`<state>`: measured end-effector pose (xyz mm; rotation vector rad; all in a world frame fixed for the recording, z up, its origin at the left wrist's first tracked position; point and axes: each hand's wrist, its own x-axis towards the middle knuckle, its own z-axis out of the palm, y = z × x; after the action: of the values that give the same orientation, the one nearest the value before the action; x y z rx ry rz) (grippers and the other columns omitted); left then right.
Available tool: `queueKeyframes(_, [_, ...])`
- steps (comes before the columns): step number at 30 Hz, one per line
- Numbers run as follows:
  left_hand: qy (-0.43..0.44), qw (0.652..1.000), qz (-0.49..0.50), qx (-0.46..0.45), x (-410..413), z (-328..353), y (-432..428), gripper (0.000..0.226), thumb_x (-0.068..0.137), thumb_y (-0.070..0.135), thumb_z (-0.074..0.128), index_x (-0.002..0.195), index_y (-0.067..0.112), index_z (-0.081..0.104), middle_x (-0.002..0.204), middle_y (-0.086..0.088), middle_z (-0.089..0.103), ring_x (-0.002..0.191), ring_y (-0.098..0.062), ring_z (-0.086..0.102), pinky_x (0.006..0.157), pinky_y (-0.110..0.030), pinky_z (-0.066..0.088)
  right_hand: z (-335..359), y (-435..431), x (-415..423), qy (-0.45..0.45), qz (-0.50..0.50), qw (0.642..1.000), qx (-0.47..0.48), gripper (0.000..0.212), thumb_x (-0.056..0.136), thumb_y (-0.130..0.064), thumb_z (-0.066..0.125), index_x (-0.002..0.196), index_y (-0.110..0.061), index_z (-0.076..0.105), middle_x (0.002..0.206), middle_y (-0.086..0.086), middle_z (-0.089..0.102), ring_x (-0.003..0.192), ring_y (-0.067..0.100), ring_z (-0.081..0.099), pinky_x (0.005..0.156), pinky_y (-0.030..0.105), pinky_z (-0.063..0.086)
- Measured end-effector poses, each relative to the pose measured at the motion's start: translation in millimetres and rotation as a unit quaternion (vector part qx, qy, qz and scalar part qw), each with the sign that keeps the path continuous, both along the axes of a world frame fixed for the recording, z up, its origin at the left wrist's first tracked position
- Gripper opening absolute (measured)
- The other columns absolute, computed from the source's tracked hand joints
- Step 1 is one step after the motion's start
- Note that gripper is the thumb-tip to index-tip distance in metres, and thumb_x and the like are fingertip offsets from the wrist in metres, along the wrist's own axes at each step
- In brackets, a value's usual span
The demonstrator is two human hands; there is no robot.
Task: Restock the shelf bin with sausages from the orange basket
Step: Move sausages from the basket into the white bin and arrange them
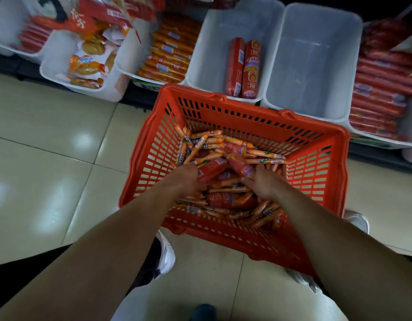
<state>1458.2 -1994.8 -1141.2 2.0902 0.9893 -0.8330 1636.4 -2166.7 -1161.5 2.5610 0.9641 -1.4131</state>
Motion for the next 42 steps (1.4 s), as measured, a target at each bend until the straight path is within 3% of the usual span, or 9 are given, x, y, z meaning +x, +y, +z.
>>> queueKeyframes(5, [-0.021,0.999,-0.009,0.032,-6,62,14,0.054,0.089,0.038,0.07,0.129,0.011,0.045,0.111,-0.007,0.058,0.098,-0.026,0.058,0.078,-0.033,0.043,47,-1,-2,0.018,0.016,0.998,0.061,0.071,0.098,-0.054,0.051,0.152,-0.015,0.024,0.14,0.013,0.055,0.114,0.032,0.06,0.079,0.033,0.042])
queueKeyframes(13, [-0.053,0.995,0.044,0.066,-10,116,43,0.062,0.082,0.045,0.075,0.13,0.014,0.049,0.119,-0.008,0.063,0.103,-0.028,0.062,0.087,-0.037,0.05,104,18,1,-0.054,-0.031,0.98,0.189,0.056,0.097,-0.049,0.053,0.136,-0.009,0.046,0.129,0.02,0.059,0.118,0.038,0.056,0.093,0.04,0.045])
queueKeyframes(18, [-0.164,0.978,0.067,0.11,34,199,96,0.044,0.087,0.042,0.071,0.115,0.016,0.049,0.102,-0.003,0.061,0.091,-0.025,0.061,0.075,-0.032,0.045,176,66,45,-0.142,-0.108,0.95,0.257,0.052,0.098,-0.048,0.052,0.13,-0.007,0.048,0.122,0.023,0.057,0.11,0.043,0.058,0.091,0.043,0.046])
queueKeyframes(21, [-0.192,0.971,0.118,0.08,36,197,101,0.048,0.084,0.044,0.07,0.115,0.014,0.048,0.102,-0.014,0.066,0.085,-0.032,0.066,0.071,-0.038,0.055,170,70,49,-0.146,-0.127,0.951,0.241,0.053,0.097,-0.048,0.053,0.13,-0.006,0.047,0.121,0.022,0.056,0.106,0.041,0.058,0.09,0.044,0.047])
queueKeyframes(24, [-0.204,0.962,0.171,0.063,46,177,114,0.04,0.094,0.035,0.065,0.119,0.013,0.044,0.096,-0.008,0.062,0.077,-0.024,0.062,0.058,-0.029,0.045,154,93,68,-0.131,-0.152,0.953,0.226,0.051,0.098,-0.045,0.054,0.129,-0.006,0.047,0.118,0.02,0.055,0.093,0.033,0.054,0.081,0.038,0.046])
queueKeyframes(29, [-0.235,0.938,0.244,0.078,87,137,132,0.045,0.093,0.039,0.064,0.122,0.011,0.043,0.114,-0.017,0.063,0.098,-0.038,0.064,0.078,-0.039,0.051,128,147,97,-0.139,-0.185,0.947,0.221,0.05,0.099,-0.042,0.052,0.131,-0.006,0.044,0.125,0.022,0.054,0.106,0.04,0.058,0.084,0.042,0.046])
queueKeyframes(32, [-0.256,0.926,0.263,0.092,114,116,134,0.041,0.094,0.03,0.063,0.124,0.011,0.043,0.115,-0.012,0.062,0.101,-0.033,0.062,0.082,-0.036,0.046,117,163,102,-0.162,-0.219,0.928,0.254,0.048,0.101,-0.038,0.047,0.134,-0.004,0.042,0.13,0.025,0.049,0.115,0.047,0.054,0.091,0.048,0.046])
queueKeyframes(37, [-0.262,0.931,0.227,0.116,153,87,133,0.047,0.093,0.024,0.063,0.133,0.007,0.044,0.121,-0.017,0.061,0.11,-0.036,0.061,0.084,-0.031,0.041,91,145,92,-0.234,-0.046,0.942,0.238,0.045,0.097,-0.042,0.047,0.132,-0.013,0.046,0.128,0.015,0.054,0.118,0.038,0.051,0.089,0.05,0.049])
queueKeyframes(42, [-0.218,0.942,0.204,0.153,181,84,125,0.049,0.101,0.024,0.051,0.142,0.004,0.032,0.139,-0.026,0.043,0.122,-0.041,0.051,0.094,-0.04,0.042,88,134,96,-0.178,-0.075,0.951,0.243,0.046,0.096,-0.032,0.051,0.138,-0.015,0.045,0.134,0.012,0.053,0.122,0.036,0.048,0.098,0.047,0.046])
